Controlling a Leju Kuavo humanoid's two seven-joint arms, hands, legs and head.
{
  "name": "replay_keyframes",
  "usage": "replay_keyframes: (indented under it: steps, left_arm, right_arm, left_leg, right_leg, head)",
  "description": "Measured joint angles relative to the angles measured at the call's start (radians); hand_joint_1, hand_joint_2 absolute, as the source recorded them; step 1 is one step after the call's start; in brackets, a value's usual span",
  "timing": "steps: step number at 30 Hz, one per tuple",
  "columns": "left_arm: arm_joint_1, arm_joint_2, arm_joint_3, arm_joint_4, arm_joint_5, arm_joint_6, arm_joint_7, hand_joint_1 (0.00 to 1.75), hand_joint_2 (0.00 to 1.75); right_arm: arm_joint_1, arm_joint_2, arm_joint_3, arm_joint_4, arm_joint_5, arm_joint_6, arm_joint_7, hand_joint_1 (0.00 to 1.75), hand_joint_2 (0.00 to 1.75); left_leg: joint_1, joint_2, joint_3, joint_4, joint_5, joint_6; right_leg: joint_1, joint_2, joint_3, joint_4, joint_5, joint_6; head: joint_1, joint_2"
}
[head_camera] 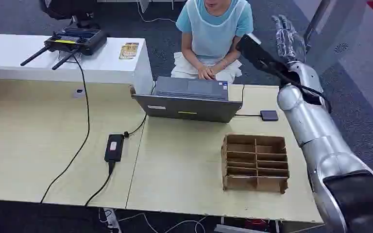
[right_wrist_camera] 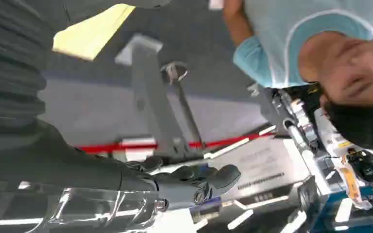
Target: Pass the card to the sensor for recognition and then transmit it.
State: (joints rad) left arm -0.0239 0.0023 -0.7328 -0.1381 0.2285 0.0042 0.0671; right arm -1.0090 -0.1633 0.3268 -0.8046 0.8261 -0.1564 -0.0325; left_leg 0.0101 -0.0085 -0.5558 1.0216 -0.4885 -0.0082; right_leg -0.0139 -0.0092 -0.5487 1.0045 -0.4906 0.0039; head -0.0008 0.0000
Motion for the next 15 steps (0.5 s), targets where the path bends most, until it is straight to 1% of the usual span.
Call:
replay_keyframes:
  steps: [3, 7, 10, 13, 15]
  left_arm:
    - [0.0, -0.002, 0.0, 0.0, 0.012, 0.003, -0.002, 0.0, 0.0]
    - [0.002, -0.006, 0.0, 0.0, 0.024, 0.008, -0.004, 0.0, 0.0]
    - [0.002, -0.007, 0.0, 0.0, 0.029, 0.009, -0.006, 0.0, 0.0]
    - [0.002, -0.007, 0.0, 0.0, 0.039, 0.011, -0.007, 0.0, 0.0]
    - [0.003, -0.007, 0.0, 0.0, 0.041, 0.014, -0.008, 0.0, 0.0]
  right_arm:
    - [0.019, 0.001, -0.075, -0.049, -0.188, 0.064, -0.04, 0.0, 1.75]
    - [0.047, 0.001, -0.175, -0.104, -0.445, 0.163, -0.071, 0.0, 1.75]
    - [0.067, 0.0, -0.239, -0.133, -0.579, 0.235, -0.077, 0.0, 1.75]
    - [0.087, -0.01, -0.285, -0.152, -0.718, 0.325, -0.075, 0.0, 1.75]
    - [0.099, -0.021, -0.301, -0.159, -0.757, 0.349, -0.075, 0.0, 1.75]
  left_leg:
    - [0.0, 0.0, 0.0, 0.0, 0.0, 0.0]
    - [0.0, 0.0, 0.0, 0.0, 0.0, 0.0]
    - [0.0, 0.0, 0.0, 0.0, 0.0, 0.0]
    - [0.0, 0.0, 0.0, 0.0, 0.0, 0.0]
    - [0.0, 0.0, 0.0, 0.0, 0.0, 0.0]
  right_leg:
    - [0.0, 0.0, 0.0, 0.0, 0.0, 0.0]
    - [0.0, 0.0, 0.0, 0.0, 0.0, 0.0]
    - [0.0, 0.0, 0.0, 0.0, 0.0, 0.0]
    - [0.0, 0.0, 0.0, 0.0, 0.0, 0.0]
    - [0.0, 0.0, 0.0, 0.0, 0.0, 0.0]
  head:
    - [0.0, 0.0]
    - [0.0, 0.0]
    - [0.0, 0.0]
    - [0.0, 0.0]
    - [0.0, 0.0]
